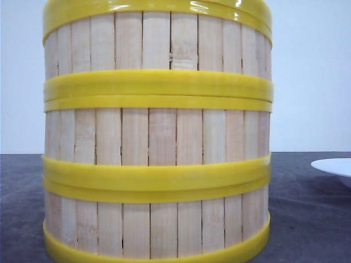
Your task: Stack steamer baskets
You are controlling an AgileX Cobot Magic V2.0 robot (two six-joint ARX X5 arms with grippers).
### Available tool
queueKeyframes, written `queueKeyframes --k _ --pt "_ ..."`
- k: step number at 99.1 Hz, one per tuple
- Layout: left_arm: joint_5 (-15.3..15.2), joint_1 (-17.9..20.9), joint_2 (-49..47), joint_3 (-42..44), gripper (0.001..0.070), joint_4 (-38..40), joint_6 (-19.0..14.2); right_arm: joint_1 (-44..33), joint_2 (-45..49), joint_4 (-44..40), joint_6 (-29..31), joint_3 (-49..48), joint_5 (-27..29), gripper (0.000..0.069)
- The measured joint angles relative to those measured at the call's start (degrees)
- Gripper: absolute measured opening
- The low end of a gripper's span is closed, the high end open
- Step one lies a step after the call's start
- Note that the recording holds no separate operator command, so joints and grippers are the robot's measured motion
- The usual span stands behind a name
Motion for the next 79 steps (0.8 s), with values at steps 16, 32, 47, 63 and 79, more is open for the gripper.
queueKeyframes --k 16,32,47,63,79 --pt "0.0 0.0 0.0 0.0 0.0028 0.0 0.0 -3.3 0.0 6.7 -3.8 0.0 -0.2 0.0005" --pt "0.0 0.0 0.0 0.0 0.0028 0.0 0.0 -12.8 0.0 18.6 -10.6 -0.6 -0.4 0.0005" --pt "0.0 0.0 0.0 0.0 0.0028 0.0 0.0 -24.8 -0.2 26.7 -13.8 -5.0 -5.7 0.0005" --pt "0.0 0.0 0.0 0.0 0.0028 0.0 0.0 -37.5 -1.9 32.1 -15.6 -13.1 -18.2 0.0005" --pt "0.0 0.0 0.0 0.0 0.0028 0.0 0.0 -45.7 -6.6 38.1 -15.6 -23.9 -25.7 0.0005"
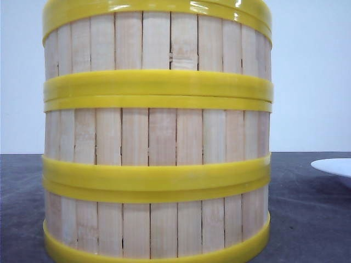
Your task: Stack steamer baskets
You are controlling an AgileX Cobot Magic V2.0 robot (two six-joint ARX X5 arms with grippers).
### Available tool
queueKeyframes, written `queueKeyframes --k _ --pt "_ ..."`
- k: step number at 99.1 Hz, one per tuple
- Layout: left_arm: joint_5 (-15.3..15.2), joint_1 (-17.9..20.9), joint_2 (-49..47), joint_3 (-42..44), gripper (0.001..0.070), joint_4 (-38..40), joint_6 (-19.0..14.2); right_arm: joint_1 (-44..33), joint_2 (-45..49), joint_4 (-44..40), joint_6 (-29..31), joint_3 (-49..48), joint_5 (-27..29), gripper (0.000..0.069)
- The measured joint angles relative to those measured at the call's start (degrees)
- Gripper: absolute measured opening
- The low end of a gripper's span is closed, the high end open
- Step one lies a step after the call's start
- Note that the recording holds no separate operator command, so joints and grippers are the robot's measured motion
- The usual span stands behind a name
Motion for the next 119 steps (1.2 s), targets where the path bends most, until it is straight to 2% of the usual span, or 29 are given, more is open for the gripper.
queueKeyframes --k 26,48,71,119 --pt "0.0 0.0 0.0 0.0 0.0028 0.0 0.0 -4.4 -12.0 11.9 0.3 -20.9 -0.4 0.0005" --pt "0.0 0.0 0.0 0.0 0.0028 0.0 0.0 -7.3 -21.2 12.8 2.2 -33.1 -1.9 0.0005" --pt "0.0 0.0 0.0 0.0 0.0028 0.0 0.0 -9.1 -25.8 14.3 3.3 -38.8 -3.4 0.0005" --pt "0.0 0.0 0.0 0.0 0.0028 0.0 0.0 -10.2 -25.9 15.1 3.6 -42.6 -4.4 0.0005"
